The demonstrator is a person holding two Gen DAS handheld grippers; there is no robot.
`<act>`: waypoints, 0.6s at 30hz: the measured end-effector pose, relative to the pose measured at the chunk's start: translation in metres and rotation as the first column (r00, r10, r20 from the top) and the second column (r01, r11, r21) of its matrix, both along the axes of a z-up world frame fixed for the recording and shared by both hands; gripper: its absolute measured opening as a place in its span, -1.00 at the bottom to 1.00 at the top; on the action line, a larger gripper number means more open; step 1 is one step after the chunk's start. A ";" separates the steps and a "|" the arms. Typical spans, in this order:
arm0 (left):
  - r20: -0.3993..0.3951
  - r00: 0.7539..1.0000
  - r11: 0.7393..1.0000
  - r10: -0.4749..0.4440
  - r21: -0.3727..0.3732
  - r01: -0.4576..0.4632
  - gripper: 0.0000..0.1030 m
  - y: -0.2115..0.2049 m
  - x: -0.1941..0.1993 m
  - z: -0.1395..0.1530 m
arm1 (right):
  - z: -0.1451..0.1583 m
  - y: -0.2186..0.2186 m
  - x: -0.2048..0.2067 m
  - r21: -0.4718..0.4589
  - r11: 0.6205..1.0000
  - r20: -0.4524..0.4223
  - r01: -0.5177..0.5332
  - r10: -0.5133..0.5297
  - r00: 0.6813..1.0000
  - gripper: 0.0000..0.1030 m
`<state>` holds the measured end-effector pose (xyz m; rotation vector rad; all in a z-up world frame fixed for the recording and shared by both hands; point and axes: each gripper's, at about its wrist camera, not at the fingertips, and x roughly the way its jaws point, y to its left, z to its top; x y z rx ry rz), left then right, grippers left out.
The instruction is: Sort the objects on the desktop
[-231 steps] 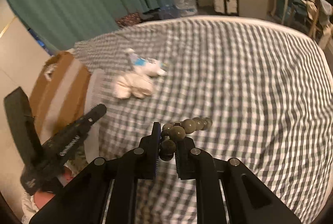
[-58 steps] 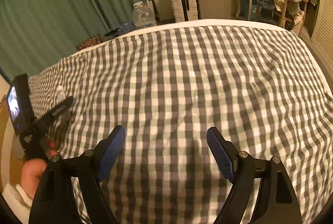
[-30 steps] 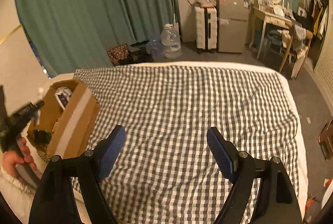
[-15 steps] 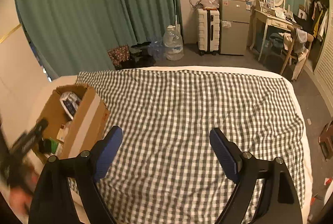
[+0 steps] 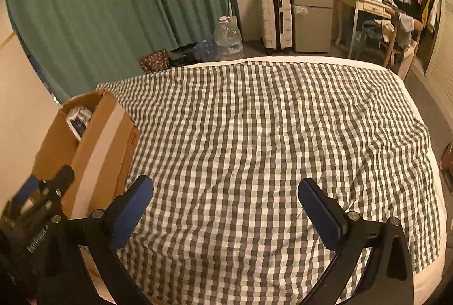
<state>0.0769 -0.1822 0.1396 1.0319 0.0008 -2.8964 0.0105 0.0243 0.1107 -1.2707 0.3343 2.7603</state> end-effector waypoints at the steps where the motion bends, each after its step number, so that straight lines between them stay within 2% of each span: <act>1: 0.001 1.000 1.000 0.000 -0.004 0.000 1.00 0.000 0.000 -0.001 | -0.002 -0.001 0.002 0.017 1.000 0.000 0.001 -0.001 1.000 0.99; 13: 0.009 1.000 1.000 -0.011 -0.024 0.011 1.00 0.005 -0.003 -0.003 | -0.006 -0.007 0.005 0.048 0.999 0.015 -0.009 0.008 1.000 0.99; 16: 0.015 1.000 1.000 -0.024 0.013 0.024 1.00 0.006 -0.002 -0.007 | -0.005 -0.009 0.005 0.060 0.998 0.013 -0.008 0.007 1.000 0.99; 18: -0.016 0.998 0.996 -0.054 0.065 0.055 1.00 0.006 0.006 -0.007 | -0.006 -0.009 0.005 0.062 0.998 0.014 -0.006 0.005 1.000 0.99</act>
